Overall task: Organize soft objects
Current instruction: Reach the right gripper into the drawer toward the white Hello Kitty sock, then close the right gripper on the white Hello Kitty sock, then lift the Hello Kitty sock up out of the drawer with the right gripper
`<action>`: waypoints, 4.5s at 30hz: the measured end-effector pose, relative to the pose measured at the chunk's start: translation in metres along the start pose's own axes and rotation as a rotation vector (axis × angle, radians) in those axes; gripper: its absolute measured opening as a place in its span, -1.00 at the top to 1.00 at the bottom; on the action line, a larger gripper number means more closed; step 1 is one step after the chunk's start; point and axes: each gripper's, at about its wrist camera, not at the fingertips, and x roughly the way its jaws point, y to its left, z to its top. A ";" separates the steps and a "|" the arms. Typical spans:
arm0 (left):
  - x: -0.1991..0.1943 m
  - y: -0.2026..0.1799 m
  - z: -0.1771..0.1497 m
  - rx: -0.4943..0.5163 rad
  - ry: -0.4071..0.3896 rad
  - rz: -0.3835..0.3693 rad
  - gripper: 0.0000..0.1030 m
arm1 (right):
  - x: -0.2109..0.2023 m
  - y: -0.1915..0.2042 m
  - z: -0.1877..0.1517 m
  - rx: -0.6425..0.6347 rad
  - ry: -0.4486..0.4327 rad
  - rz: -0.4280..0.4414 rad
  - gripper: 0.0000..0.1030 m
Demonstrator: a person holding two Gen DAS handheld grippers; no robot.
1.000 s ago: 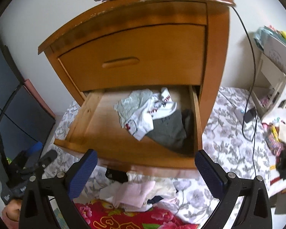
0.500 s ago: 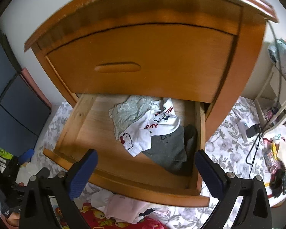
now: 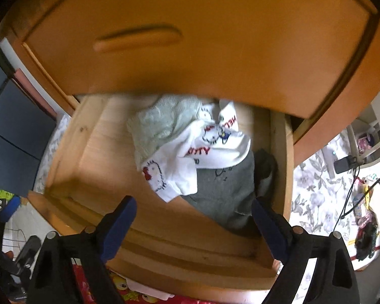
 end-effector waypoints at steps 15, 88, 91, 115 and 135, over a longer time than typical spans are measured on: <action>0.014 0.007 -0.006 -0.004 0.035 -0.004 -0.87 | 0.036 -0.005 0.027 0.009 0.078 -0.008 -0.55; -0.031 0.004 -0.004 -0.013 -0.014 0.003 -0.87 | -0.083 0.015 -0.004 -0.073 -0.213 -0.012 0.77; -0.037 0.003 -0.004 -0.013 -0.023 0.005 -0.87 | -0.099 0.021 -0.008 -0.083 -0.251 -0.006 0.77; -0.065 -0.008 -0.006 0.000 -0.057 0.018 -0.87 | -0.194 0.032 -0.070 -0.110 -0.461 0.003 0.77; -0.080 -0.028 -0.010 0.026 -0.059 0.036 -0.87 | -0.163 0.039 -0.140 -0.098 -0.366 0.035 0.77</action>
